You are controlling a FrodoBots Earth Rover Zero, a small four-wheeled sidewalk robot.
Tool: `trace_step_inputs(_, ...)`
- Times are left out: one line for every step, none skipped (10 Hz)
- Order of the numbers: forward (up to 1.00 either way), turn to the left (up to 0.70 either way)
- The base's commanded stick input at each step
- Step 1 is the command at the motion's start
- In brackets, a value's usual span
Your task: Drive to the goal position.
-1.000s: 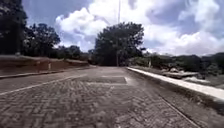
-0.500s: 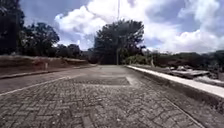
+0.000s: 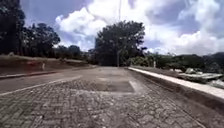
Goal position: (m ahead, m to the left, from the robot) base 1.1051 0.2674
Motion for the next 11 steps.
trace_step_inputs(1.0,0.0)
trace_step_inputs(1.0,0.0)
trace_step_inputs(1.0,0.0)
trace_step_inputs(1.0,0.0)
trace_step_inputs(1.0,0.0)
trace_step_inputs(1.0,0.0)
trace_step_inputs(1.0,-0.07)
trace_step_inputs(1.0,-0.27)
trace_step_inputs(1.0,-0.14)
trace_step_inputs(1.0,0.0)
trace_step_inputs(1.0,0.0)
